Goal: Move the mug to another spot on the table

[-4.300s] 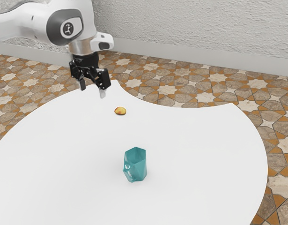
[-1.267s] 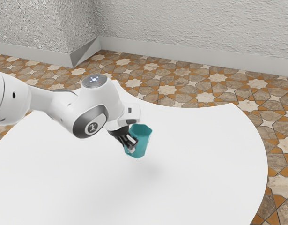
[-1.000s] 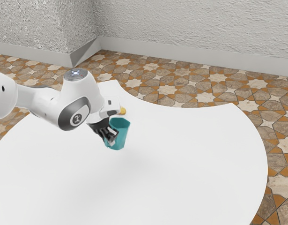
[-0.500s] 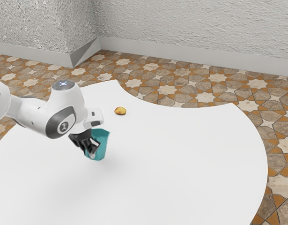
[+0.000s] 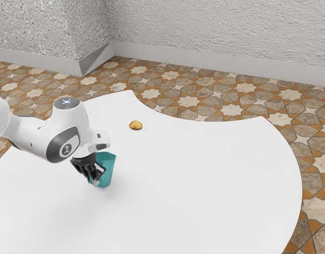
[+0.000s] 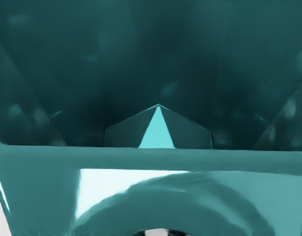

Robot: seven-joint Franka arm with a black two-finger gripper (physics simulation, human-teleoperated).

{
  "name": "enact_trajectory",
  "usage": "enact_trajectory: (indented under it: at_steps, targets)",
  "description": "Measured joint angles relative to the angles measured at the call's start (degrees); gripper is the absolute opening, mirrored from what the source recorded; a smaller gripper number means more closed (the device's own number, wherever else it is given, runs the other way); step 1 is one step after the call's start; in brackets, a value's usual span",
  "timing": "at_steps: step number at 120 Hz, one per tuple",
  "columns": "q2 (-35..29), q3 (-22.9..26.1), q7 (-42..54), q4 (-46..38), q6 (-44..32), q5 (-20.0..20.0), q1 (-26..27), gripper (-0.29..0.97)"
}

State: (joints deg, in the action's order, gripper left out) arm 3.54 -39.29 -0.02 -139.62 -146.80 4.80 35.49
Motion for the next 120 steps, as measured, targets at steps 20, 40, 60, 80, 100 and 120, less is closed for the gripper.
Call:
enact_trajectory:
  at_steps: [20,40,60,80,100,120]
  targets:
    - [0.01,-1.24,-0.87,-0.05,-0.23,1.43,-0.72,-0.08]
    - [0.09,-1.34,-1.91,-0.05,-0.38,2.16,-0.17,-0.11]
    - [0.15,-1.38,-2.84,-0.34,-0.86,2.47,-0.18,-0.11]
    - [0.33,-0.87,-2.09,-0.41,-0.95,1.15,-0.68,0.23]
    - [0.02,-0.79,-0.95,-1.13,-0.88,0.40,-0.73,0.45]
    - [-2.54,-0.91,-0.08,-3.68,-0.91,0.18,-0.66,0.56]
